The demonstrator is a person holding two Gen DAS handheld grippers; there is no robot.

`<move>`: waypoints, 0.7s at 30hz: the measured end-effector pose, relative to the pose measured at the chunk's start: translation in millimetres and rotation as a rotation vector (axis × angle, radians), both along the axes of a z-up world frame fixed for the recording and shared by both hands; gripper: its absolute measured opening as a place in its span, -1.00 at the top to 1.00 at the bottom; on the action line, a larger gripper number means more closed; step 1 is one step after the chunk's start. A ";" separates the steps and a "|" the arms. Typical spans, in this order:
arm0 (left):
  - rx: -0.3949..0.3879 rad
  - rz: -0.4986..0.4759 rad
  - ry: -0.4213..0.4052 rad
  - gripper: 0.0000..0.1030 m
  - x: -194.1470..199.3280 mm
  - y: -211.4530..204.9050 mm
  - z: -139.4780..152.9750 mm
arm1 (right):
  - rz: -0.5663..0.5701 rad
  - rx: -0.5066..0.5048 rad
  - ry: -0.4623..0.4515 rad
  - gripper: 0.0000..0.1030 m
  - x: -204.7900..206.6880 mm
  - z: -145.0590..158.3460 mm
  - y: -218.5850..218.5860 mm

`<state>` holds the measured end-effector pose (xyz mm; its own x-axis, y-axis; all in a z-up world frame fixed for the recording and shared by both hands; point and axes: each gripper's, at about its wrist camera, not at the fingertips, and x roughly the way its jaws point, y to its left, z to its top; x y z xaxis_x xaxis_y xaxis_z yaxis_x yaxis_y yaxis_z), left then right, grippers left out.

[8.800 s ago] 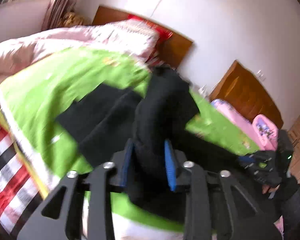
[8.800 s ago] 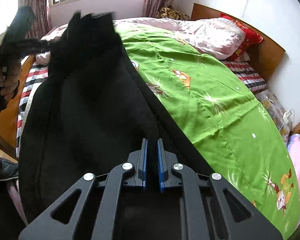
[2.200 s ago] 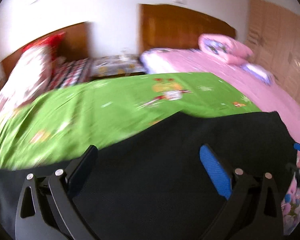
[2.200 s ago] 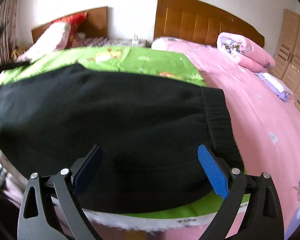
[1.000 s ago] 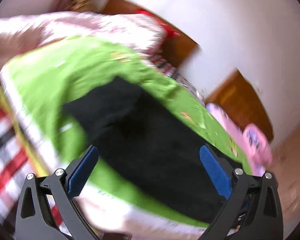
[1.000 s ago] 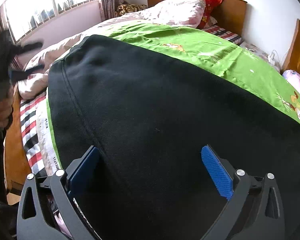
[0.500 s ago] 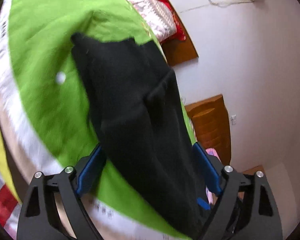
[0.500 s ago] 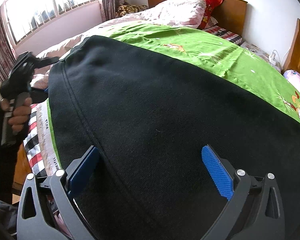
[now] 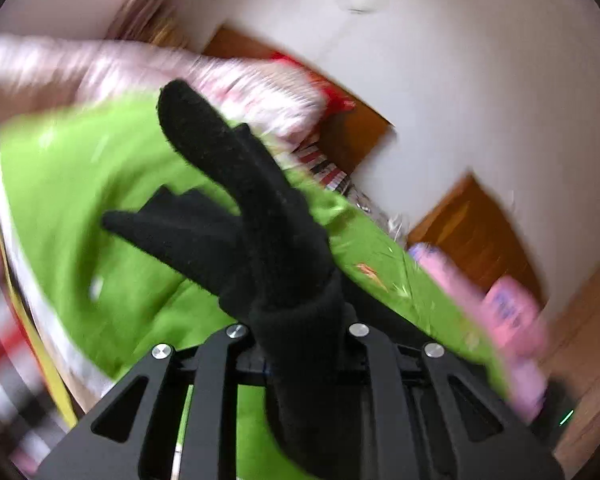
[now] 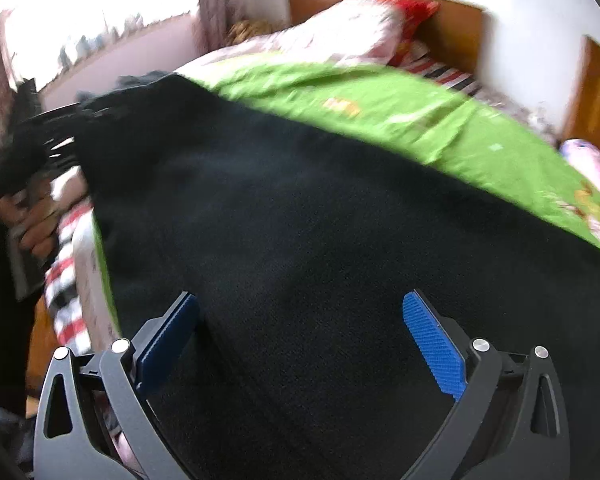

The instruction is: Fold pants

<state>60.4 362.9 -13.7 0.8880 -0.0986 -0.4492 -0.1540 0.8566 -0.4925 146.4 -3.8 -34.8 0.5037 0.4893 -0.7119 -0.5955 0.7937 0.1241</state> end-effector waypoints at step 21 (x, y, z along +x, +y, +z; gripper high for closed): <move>0.660 -0.575 -0.045 -0.45 -39.8 -293.5 0.2 | -0.609 0.498 -0.106 -0.92 -42.2 47.5 -235.0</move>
